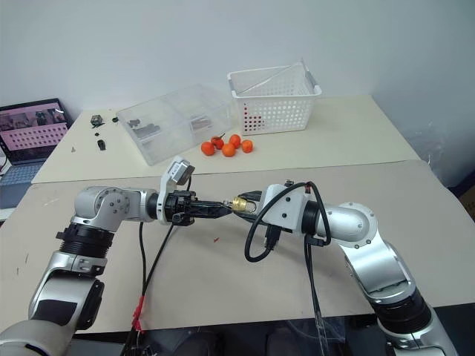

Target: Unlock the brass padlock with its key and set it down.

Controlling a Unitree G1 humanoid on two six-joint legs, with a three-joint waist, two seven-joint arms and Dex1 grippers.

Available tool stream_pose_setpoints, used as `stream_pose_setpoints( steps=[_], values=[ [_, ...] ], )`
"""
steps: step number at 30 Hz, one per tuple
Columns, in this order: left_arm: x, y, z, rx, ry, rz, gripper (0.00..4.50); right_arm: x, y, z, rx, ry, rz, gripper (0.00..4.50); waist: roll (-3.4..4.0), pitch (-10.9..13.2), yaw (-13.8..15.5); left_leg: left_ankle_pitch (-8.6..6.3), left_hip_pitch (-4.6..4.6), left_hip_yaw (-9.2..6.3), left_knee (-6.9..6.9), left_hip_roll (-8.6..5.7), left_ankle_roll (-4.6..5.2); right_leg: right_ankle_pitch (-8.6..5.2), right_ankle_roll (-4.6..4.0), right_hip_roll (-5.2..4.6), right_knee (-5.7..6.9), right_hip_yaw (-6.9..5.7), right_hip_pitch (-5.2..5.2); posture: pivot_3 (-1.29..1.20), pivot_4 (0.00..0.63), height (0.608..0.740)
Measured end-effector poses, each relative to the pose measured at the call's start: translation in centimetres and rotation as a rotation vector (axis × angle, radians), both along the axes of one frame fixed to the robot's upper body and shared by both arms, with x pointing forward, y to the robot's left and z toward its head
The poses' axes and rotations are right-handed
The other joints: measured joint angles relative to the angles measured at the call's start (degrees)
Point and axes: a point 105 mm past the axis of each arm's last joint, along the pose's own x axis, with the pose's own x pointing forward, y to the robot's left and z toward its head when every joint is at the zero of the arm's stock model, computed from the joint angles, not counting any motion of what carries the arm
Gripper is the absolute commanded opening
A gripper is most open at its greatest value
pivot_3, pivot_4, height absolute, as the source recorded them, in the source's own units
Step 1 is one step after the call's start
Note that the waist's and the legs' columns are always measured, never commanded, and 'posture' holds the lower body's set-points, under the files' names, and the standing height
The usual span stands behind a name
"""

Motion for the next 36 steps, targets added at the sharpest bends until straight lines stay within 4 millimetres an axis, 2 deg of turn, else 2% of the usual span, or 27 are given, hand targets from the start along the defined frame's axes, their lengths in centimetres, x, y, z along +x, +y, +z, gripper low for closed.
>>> stream_pose_setpoints(
  steps=[20,24,36],
  values=[
    [1.0,0.2,1.1,-0.058,0.007,0.037,1.96,0.0,0.0,0.0,-0.001,0.002,0.001,0.93,0.0,0.0,0.6,0.0,0.0,0.02,0.0,-0.01,0.0,0.0,0.0,0.0,-0.02,-0.01,0.0,0.0,0.15,0.74],
    [1.0,0.2,1.1,-0.057,0.01,0.036,0.93,0.0,0.0,-0.1,-0.001,0.002,0.001,0.93,0.0,0.0,0.6,0.0,0.0,0.02,0.0,0.0,0.0,0.0,0.0,0.01,-0.02,-0.01,0.0,0.0,0.15,0.74],
    [0.8,0.3,1.1,-0.052,0.023,0.026,0.93,0.0,0.0,-0.1,-0.005,0.003,0.001,0.93,-0.01,0.0,0.6,0.0,0.0,0.02,0.0,-0.01,0.0,0.0,0.0,0.01,-0.02,-0.01,0.0,0.0,0.15,0.74]
  ],
)
